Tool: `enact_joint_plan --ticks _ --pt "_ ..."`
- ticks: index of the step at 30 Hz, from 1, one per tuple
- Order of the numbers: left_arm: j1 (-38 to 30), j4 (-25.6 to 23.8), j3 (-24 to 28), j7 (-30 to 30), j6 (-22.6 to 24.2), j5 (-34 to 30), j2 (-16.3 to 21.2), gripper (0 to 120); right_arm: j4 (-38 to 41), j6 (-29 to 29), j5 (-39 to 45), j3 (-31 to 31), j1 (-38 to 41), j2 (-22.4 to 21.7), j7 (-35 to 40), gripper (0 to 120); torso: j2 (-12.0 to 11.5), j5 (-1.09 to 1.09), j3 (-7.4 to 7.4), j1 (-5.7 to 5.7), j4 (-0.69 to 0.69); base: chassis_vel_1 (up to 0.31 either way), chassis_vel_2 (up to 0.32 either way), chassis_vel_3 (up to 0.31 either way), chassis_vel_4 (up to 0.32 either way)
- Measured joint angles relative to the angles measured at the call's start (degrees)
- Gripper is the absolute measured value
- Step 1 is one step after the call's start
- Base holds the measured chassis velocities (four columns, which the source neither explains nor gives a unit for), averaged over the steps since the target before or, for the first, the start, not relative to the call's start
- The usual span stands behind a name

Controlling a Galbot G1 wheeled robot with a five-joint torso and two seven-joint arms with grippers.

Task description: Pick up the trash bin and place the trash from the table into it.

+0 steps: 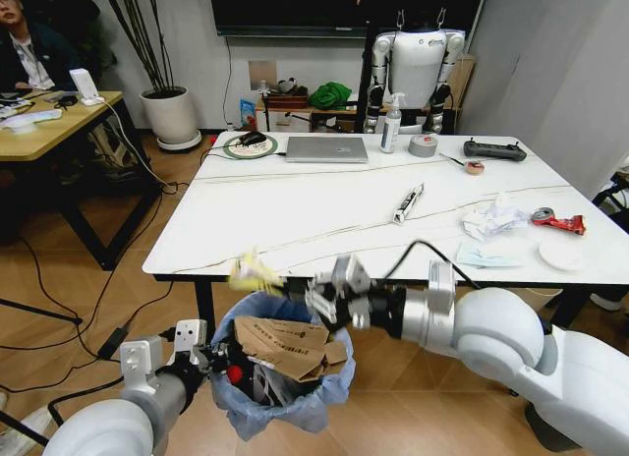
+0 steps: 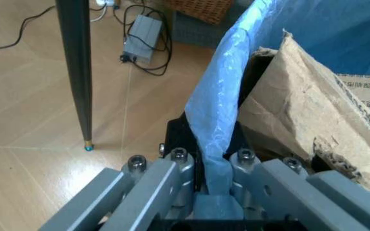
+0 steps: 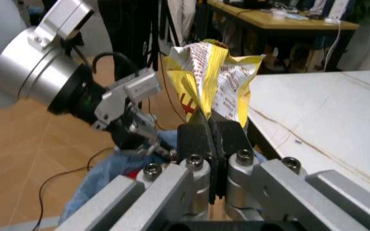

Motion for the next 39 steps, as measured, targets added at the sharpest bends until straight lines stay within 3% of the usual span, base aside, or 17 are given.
enact_joint_plan --ticks 5,8,19,24,27,29,30,33,36,37,38,39 --pt "0.06 0.0 0.0 -0.26 0.0 -0.06 -0.33 2 0.48 -1.28 -3.62 -0.13 -1.46 -0.23 0.73 0 0.0 0.0 0.0 0.0 0.01 0.0 0.0 0.0 0.0" --pt "0.02 0.0 0.0 -0.27 0.0 -0.07 -0.34 2 0.52 -1.23 -5.34 -0.12 -2.12 -0.59 0.46 7 0.0 0.0 0.0 0.01 0.01 0.0 0.0 0.0 0.0" --pt "0.1 0.0 -0.13 -0.26 0.0 -0.08 -0.8 2 -0.05 1.68 -10.68 0.64 -5.45 -1.14 -1.45 48 -0.02 -0.01 0.0 0.01 0.0 0.0 0.0 0.0 0.0" --pt "0.27 0.0 -0.32 -0.25 0.0 0.0 -0.92 2 -0.06 1.49 -8.31 1.8 -6.03 0.54 5.19 59 -0.02 -0.01 0.0 0.01 0.0 0.0 0.0 0.0 0.0" --pt "0.62 0.0 -0.44 -0.17 0.0 0.71 -1.7 2 1.03 0.42 -3.01 3.76 -7.66 4.85 23.18 75 -0.02 0.0 0.0 0.01 0.02 0.0 0.0 0.0 0.0" --pt "0.86 0.0 -0.26 -0.09 0.0 1.1 -2.22 2 2.2 -1.57 -2.47 8.46 -11.25 7.45 31.36 85 -0.02 -0.01 0.01 0.01 0.03 0.0 0.0 0.0 0.0" --pt "0.86 0.0 -0.26 -0.09 0.0 1.1 -2.22 2 2.2 -1.57 -2.47 8.46 -11.25 7.45 31.36 85 -0.02 -0.01 0.01 0.01 0.03 0.0 0.0 0.0 0.0" --pt "1.45 0.0 -0.15 -0.05 0.0 1.3 -2.48 2 3.1 -3.0 -6.2 18.64 -18.89 10.89 33.7 97 -0.02 -0.01 0.0 0.01 0.0 0.0 0.0 0.0 0.0" --pt "1.44 0.0 -0.15 -0.03 0.0 1.31 -2.4 2 3.25 -2.97 -11.37 25.36 -24.41 13.7 33.72 100 -0.01 0.0 0.0 0.0 -0.03 0.0 0.0 0.0 0.0" --pt "1.21 0.0 -0.15 0.01 0.0 1.26 -2.38 2 3.47 -2.83 -14.74 29.44 -28.19 16.25 33.34 100 -0.02 -0.03 0.0 0.01 0.03 0.0 0.0 0.0 0.0" --pt "1.21 0.0 -0.15 0.01 0.0 1.26 -2.38 2 3.47 -2.83 -14.74 29.44 -28.19 16.25 33.34 100 -0.02 -0.03 0.0 0.01 0.03 0.0 0.0 0.0 0.0" --pt "1.0 0.0 -0.11 0.06 0.0 1.23 -2.37 2 3.58 -2.82 -17.18 31.94 -31.4 18.61 32.87 100 -0.02 0.0 0.0 0.0 -0.02 0.0 0.0 0.0 0.0"
